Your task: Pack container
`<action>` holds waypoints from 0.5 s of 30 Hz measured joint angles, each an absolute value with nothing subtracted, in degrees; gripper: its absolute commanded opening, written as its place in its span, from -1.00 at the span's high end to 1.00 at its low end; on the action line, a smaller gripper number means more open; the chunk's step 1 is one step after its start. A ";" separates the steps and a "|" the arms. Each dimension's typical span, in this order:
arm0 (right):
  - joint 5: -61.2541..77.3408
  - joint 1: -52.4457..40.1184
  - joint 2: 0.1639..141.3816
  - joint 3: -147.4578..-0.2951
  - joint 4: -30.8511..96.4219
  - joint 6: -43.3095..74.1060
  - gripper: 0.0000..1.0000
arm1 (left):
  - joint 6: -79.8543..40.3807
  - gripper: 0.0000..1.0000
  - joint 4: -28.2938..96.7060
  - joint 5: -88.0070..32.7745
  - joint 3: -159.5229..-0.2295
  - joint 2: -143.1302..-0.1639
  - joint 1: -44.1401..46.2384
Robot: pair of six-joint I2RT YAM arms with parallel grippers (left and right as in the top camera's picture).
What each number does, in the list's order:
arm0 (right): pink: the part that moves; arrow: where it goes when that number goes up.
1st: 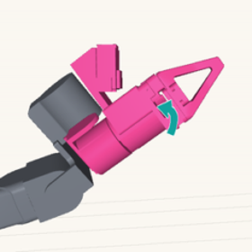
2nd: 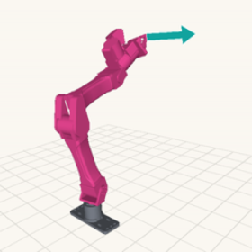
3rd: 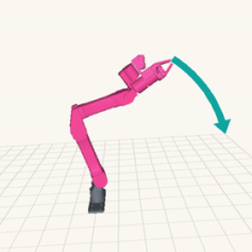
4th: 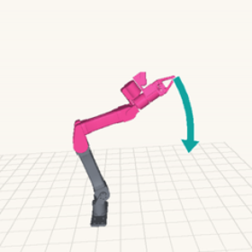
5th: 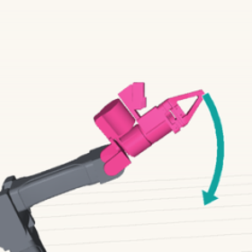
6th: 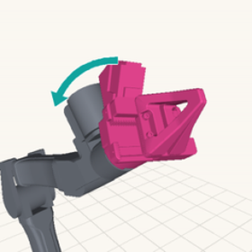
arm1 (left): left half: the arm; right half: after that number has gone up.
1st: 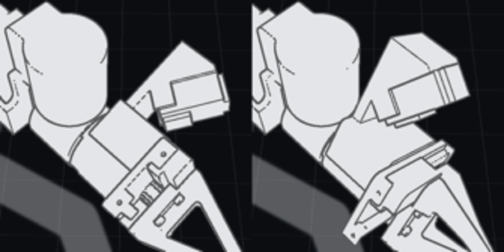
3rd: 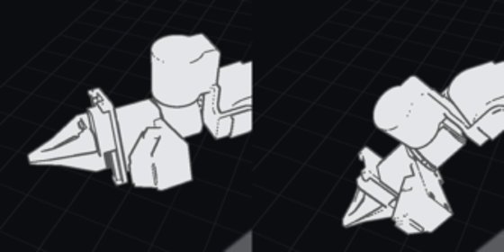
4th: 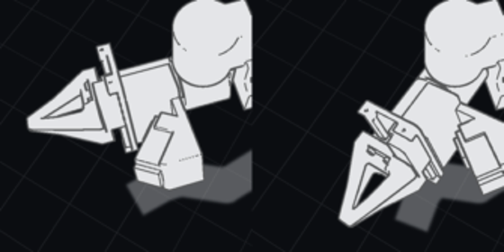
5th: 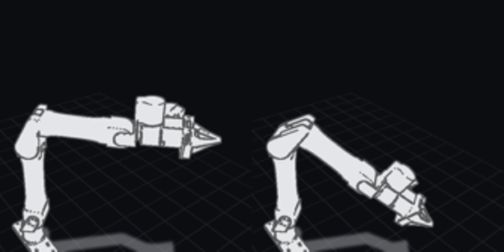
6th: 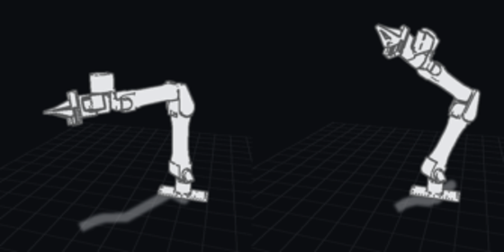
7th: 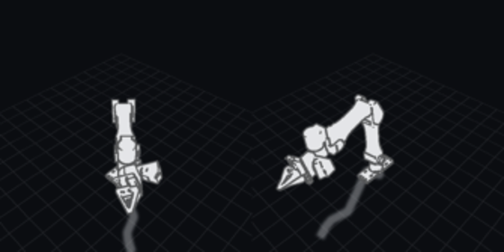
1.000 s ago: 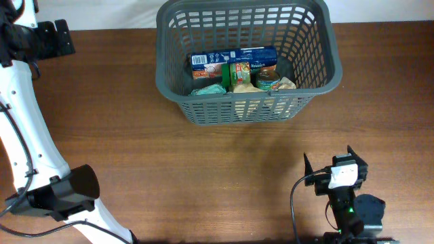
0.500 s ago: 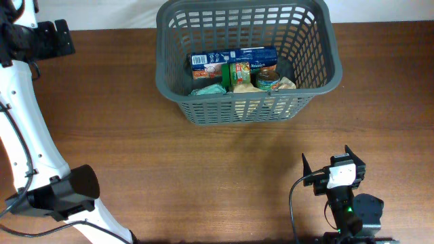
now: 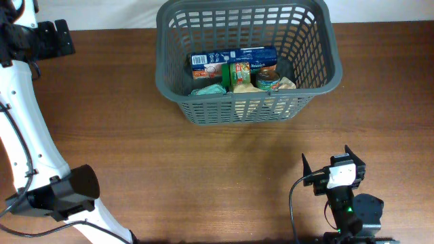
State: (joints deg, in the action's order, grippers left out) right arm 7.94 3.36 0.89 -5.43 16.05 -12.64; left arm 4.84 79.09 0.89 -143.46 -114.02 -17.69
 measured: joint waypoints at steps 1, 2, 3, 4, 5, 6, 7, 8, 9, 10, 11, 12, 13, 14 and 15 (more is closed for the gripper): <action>8.01 3.36 0.89 -5.43 16.05 -12.69 -0.98 | 4.84 -0.99 79.09 0.89 -143.46 -114.02 -17.69; 8.05 3.36 0.89 -5.43 16.05 -12.71 -0.98 | 4.84 -0.99 79.09 0.89 -143.46 -114.02 -17.63; 8.08 3.36 0.91 -5.43 16.05 -12.69 -0.98 | 4.84 -0.99 79.09 0.89 -143.46 -114.02 -17.47; 8.08 3.36 0.91 -5.43 16.05 -12.69 -0.98 | 4.84 -0.99 79.09 0.89 -143.46 -113.99 -17.23; 8.08 3.36 0.91 -5.43 16.05 -12.67 -0.97 | 4.84 -0.99 78.98 0.91 -143.09 -113.69 -16.84; 8.08 3.36 0.91 -5.43 16.03 -12.69 -0.98 | 4.84 -0.99 79.02 0.91 -142.12 -112.97 -16.34; 8.08 3.36 0.91 -5.43 16.03 -12.69 -0.98 | 4.84 -0.99 79.11 0.89 -141.27 -112.18 -15.84; 8.08 3.36 0.91 -5.43 16.03 -12.69 -0.98 | 4.84 -0.99 78.96 0.91 -139.33 -110.56 -15.09; 8.08 3.36 0.91 -5.43 16.03 -12.69 -0.98 | 4.84 -0.99 79.02 0.89 -137.38 -108.77 -14.31; 8.08 3.36 0.91 -5.43 16.01 -12.69 -0.98 | 4.84 -0.99 79.07 0.89 -134.63 -106.17 -13.45; 8.08 3.36 0.89 -5.43 16.01 -12.71 -0.98 | 4.84 -0.99 79.09 0.86 -133.40 -104.95 -13.02; 8.10 3.36 0.91 -5.43 15.99 -12.69 -0.98 | 4.84 -0.99 79.05 0.86 -129.73 -101.12 -11.88; 8.08 3.36 0.91 -5.43 15.99 -12.67 -0.98 | 4.84 -0.99 78.43 0.86 -126.82 -98.41 -11.31; 8.08 3.36 0.91 -5.43 15.99 -12.73 -0.98 | 4.84 -0.99 77.89 0.93 -123.28 -95.24 -10.70; 8.08 3.36 0.91 -5.43 15.99 -12.64 -0.97 | 4.84 -0.99 76.75 1.13 -119.72 -92.03 -10.02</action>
